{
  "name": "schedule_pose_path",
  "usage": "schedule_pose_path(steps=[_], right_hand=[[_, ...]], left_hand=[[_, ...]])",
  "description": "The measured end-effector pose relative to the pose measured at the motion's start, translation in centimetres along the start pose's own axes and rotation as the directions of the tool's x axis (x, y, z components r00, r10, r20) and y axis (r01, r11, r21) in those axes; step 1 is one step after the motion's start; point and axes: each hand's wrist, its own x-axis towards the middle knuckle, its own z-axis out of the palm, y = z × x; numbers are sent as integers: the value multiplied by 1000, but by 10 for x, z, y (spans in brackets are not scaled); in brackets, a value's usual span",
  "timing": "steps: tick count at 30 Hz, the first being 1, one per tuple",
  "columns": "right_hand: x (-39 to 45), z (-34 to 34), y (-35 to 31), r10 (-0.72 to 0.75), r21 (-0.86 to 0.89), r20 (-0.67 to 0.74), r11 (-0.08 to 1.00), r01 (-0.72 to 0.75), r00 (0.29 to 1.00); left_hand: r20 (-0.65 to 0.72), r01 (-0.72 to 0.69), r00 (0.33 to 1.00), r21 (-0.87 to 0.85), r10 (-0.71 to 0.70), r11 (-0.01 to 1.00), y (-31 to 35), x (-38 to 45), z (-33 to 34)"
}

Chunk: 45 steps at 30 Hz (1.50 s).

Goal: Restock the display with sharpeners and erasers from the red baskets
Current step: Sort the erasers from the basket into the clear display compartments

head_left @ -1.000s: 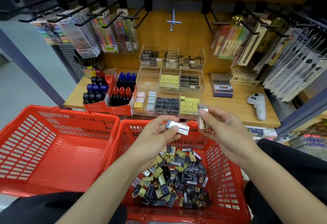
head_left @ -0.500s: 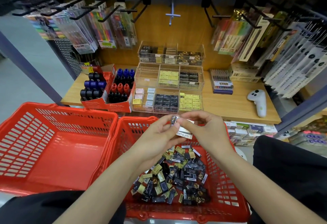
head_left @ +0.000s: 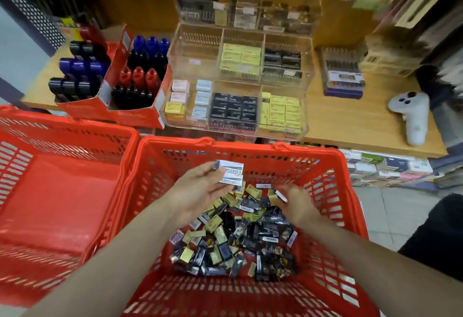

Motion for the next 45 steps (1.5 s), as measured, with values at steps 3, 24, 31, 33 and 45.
schedule_pose_path(steps=[3, 24, 31, 33, 45], right_hand=[[21, 25, -1, -101, -117, -44, 989, 95, 994], [-33, 26, -45, -11, 538, -115, 840, 72, 993], [-112, -85, -101, -60, 976, -18, 215, 30, 998], [-130, -113, -104, -79, 959, -75, 269, 94, 994], [-181, -173, -107, -259, 771, 16, 619, 153, 966]], left_hand=[[-75, 42, 996, -7, -42, 999, -20, 16, -12], [-170, 56, 985, 107, -37, 993, -14, -25, 5], [-101, -101, 987, 247, 129, 964, 33, -101, 35], [-97, -156, 978, 263, 186, 952, 35, -117, 36], [168, -284, 957, 377, 236, 882, 28, -155, 66]])
